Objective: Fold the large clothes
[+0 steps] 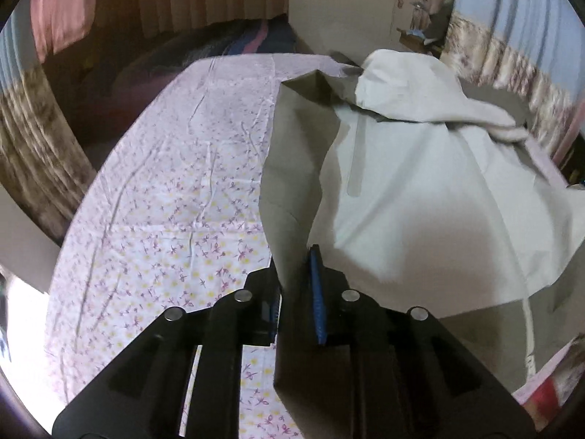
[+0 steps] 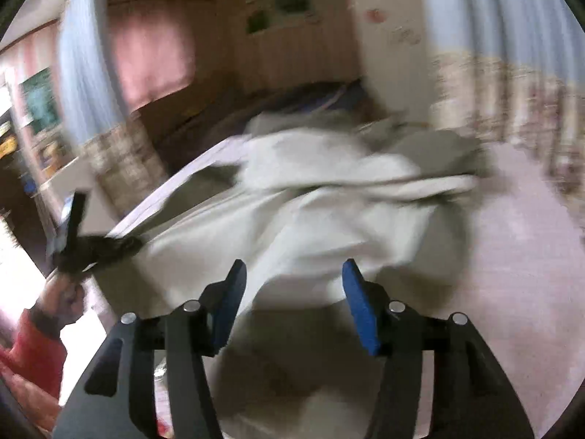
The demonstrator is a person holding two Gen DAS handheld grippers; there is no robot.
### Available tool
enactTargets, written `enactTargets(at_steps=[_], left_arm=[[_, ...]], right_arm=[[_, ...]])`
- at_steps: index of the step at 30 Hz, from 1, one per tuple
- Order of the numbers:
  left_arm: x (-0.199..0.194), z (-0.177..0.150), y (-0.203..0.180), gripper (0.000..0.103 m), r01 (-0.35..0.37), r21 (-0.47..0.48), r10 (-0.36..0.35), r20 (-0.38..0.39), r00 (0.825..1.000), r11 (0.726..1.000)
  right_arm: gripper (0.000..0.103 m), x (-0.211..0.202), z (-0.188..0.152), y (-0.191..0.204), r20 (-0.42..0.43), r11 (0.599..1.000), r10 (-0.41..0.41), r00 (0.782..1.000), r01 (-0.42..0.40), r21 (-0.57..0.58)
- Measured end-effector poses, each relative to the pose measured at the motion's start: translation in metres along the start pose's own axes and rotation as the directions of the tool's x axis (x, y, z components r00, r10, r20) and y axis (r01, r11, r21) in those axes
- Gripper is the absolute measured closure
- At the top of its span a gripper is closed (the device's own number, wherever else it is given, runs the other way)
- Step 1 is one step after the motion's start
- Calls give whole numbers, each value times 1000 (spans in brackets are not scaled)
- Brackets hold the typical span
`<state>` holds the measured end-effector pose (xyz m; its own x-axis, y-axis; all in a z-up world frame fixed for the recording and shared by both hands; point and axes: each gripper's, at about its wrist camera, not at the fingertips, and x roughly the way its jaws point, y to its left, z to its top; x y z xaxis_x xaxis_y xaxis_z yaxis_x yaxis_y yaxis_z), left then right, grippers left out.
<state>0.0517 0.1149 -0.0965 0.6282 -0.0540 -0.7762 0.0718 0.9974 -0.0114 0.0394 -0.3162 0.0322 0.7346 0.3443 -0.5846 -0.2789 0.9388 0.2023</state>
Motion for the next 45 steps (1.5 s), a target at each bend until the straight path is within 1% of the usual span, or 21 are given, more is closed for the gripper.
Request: enactTargets(at_steps=[2, 4, 7, 12, 14, 15, 16, 18, 20, 24, 26, 28, 30, 31, 33, 35, 37, 38, 41, 43, 45], left_arm=[[-1, -1, -5, 87, -4, 16, 4, 20, 1000, 1000], [2, -3, -6, 86, 4, 14, -4, 16, 1000, 1000], [9, -9, -8, 85, 12, 30, -12, -4, 1000, 999], [16, -17, -10, 83, 21, 67, -20, -14, 1000, 998], [17, -16, -8, 83, 43, 54, -42, -11, 999, 998], [17, -16, -7, 84, 48, 51, -47, -6, 999, 998], [17, -17, -8, 86, 54, 46, -54, -2, 999, 997], [16, -17, -8, 93, 72, 22, -72, 10, 997, 997], [10, -19, -9, 100, 78, -3, -78, 25, 997, 997], [-11, -31, -21, 101, 174, -60, -172, 42, 984, 983], [-19, -40, -36, 101, 218, -52, -216, 42, 976, 975], [-27, -52, -55, 100, 252, -31, -251, 29, 967, 967], [-27, -60, -65, 98, 238, -6, -238, 21, 971, 971], [-25, -62, -66, 95, 215, 8, -215, 15, 976, 977], [-26, -61, -60, 81, 184, 8, -184, 25, 983, 983], [-38, -54, -49, 42, 137, 10, -137, 55, 989, 991], [-59, -42, -42, 13, 58, 46, -63, 110, 992, 997], [-70, -34, -37, 7, 21, 66, -30, 144, 989, 998], [-84, -7, -30, 5, -13, 112, -6, 167, 986, 994], [-83, 20, -26, 5, -45, 129, 20, 189, 982, 991], [-76, 51, -25, 5, -59, 140, 33, 184, 982, 988]], right_arm=[[45, -12, -6, -23, 25, 992, -115, 993, 113, 58], [37, -11, -22, -44, -2, 978, -166, 986, 164, 130], [35, 2, -55, -55, -76, 963, -157, 985, 169, 209], [30, 28, -93, -45, -170, 955, -116, 979, 157, 253], [43, 36, -95, -34, -152, 968, -124, 981, 153, 197], [74, 37, -96, -32, -144, 974, -114, 983, 139, 177], [86, 36, -93, -31, -135, 980, -72, 988, 95, 175], [90, 29, -85, -27, -88, 984, -130, 988, 139, 110], [93, 7, -74, -23, 17, 954, -299, 954, 299, -25], [95, -39, -56, -61, 71, 913, -406, 911, 407, -12], [95, -64, -54, -73, 91, 874, -481, 872, 485, -37], [95, -77, -57, -84, 80, 857, -510, 856, 514, -37], [94, -71, -66, -100, -33, 865, -501, 865, 500, -47], [89, -62, -75, -109, -72, 891, -453, 888, 451, -48], [84, -54, -87, -120, -141, 922, -386, 912, 385, -36], [74, -66, -83, -125, -132, 942, -329, 935, 334, 23], [31, -92, -63, -135, -63, 952, -288, 956, 292, 88], [29, -102, -59, -135, -27, 949, -299, 954, 301, 93], [28, -126, -20, -148, 64, 932, -356, 932, 349, 93], [28, -122, 4, -151, 96, 917, -397, 913, 391, 78], [29, -114, 31, -155, 117, 913, -408, 905, 404, 59]])
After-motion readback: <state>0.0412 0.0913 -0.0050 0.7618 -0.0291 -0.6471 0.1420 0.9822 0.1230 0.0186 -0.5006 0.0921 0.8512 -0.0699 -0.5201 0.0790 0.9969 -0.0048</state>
